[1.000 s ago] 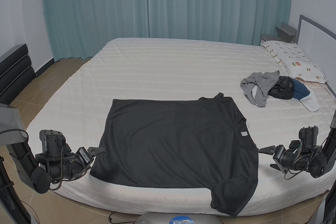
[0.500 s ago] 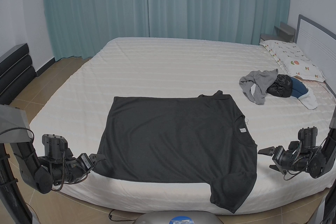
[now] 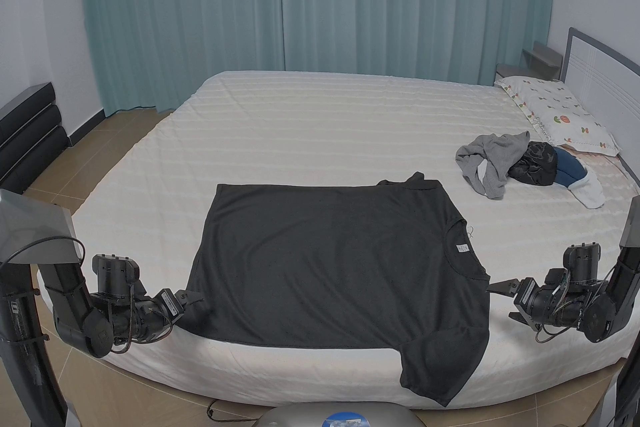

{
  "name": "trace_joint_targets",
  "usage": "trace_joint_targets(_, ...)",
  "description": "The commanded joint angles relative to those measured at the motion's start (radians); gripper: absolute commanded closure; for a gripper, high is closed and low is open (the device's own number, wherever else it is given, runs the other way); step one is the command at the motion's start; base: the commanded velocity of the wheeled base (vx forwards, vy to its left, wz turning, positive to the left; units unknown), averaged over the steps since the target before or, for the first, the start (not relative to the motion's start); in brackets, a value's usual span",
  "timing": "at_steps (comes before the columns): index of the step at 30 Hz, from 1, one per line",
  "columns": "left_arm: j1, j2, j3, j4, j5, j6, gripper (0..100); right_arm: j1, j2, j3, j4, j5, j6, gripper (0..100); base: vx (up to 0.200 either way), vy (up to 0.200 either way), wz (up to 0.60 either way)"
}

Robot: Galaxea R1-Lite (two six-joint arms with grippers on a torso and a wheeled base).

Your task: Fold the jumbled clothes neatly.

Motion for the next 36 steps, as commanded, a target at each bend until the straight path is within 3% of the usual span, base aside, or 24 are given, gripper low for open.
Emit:
trace_joint_targets(1,-0.001,0.031,-0.023,0.001,0.001,0.001,0,0.001,0.031,0.006,-0.014,0.001,0.000,0,0.000,0.000,0.00)
trace_joint_targets(9,-0.006,0.037,-0.043,0.004,0.004,0.001,0,0.001,0.032,0.006,-0.017,-0.001,0.002,0,0.000,0.000,0.00)
trace_joint_targets(10,-0.006,0.037,-0.040,0.005,0.007,0.001,100,0.001,0.031,0.006,-0.017,-0.001,0.002,0,0.000,0.000,0.00)
trace_joint_targets(23,0.039,0.025,0.018,0.051,0.022,0.087,100,-0.011,0.038,0.004,-0.018,-0.004,0.000,0,0.000,0.000,0.00)
trace_joint_targets(36,0.048,0.002,0.038,0.050,0.047,0.091,100,-0.011,0.120,0.010,-0.047,-0.008,-0.035,0,0.000,0.000,0.00)
